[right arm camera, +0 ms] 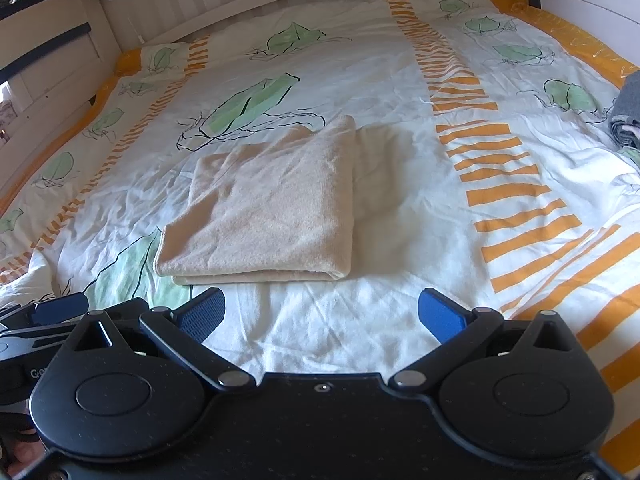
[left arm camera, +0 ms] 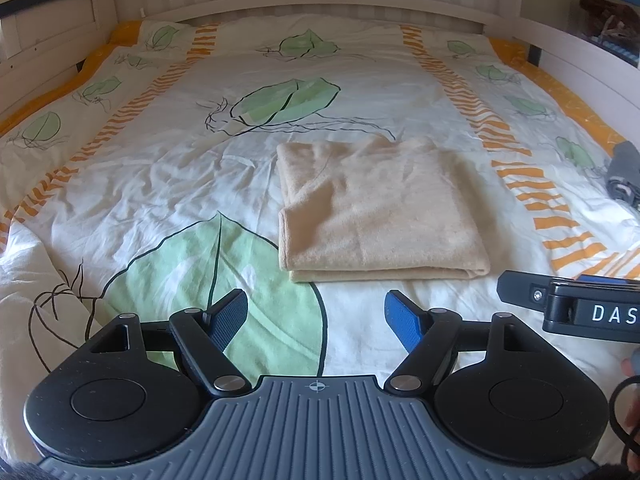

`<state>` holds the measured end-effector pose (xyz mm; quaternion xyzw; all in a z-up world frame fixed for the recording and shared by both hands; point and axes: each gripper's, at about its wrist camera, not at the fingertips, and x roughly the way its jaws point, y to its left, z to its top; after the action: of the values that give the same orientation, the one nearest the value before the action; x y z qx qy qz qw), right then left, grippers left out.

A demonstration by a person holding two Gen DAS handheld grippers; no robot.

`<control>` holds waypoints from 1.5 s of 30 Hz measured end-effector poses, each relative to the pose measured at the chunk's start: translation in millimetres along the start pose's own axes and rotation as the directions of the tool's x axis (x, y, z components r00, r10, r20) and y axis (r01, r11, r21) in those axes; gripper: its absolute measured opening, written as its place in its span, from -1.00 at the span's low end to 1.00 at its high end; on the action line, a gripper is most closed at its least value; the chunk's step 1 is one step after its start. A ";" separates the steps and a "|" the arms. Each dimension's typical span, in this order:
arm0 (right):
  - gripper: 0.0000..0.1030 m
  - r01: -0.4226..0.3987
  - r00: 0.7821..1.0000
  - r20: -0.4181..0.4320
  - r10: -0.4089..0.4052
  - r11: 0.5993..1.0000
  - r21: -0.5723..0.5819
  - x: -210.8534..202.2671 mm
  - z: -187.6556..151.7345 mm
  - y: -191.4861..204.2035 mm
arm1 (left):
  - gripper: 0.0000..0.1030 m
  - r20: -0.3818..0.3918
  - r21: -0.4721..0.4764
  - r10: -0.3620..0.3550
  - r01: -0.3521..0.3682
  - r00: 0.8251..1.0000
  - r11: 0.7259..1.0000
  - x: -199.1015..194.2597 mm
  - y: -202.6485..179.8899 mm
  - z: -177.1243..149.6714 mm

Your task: Fold small clothes

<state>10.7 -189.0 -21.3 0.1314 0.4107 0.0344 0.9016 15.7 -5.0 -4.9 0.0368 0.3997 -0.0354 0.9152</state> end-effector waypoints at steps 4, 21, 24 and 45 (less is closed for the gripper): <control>0.99 -0.003 1.000 -0.003 0.003 1.000 0.006 0.7 -0.9 0.1 | 0.45 -0.001 0.001 -0.001 0.001 1.000 1.000 -0.2 -0.2 -0.1; 0.99 -0.017 1.000 -0.009 0.017 0.999 0.032 1.4 -2.5 -3.8 | 0.45 -0.005 0.020 -0.004 0.004 1.000 1.000 -0.2 -2.2 -1.9; 0.99 -0.018 1.000 -0.007 0.019 0.999 0.040 1.0 -3.1 -4.8 | 0.45 -0.009 0.025 -0.004 0.004 1.000 1.000 -0.1 -2.9 -2.1; 0.99 -0.024 1.000 -0.007 0.024 0.997 0.080 1.4 -3.9 -11.7 | 0.44 -0.013 0.032 -0.016 0.017 1.000 0.999 -0.2 -6.9 -1.8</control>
<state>8.2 -199.2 -27.9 0.1720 0.4138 0.0292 0.8935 13.5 -11.7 -6.3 0.0486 0.4053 -0.0492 0.9116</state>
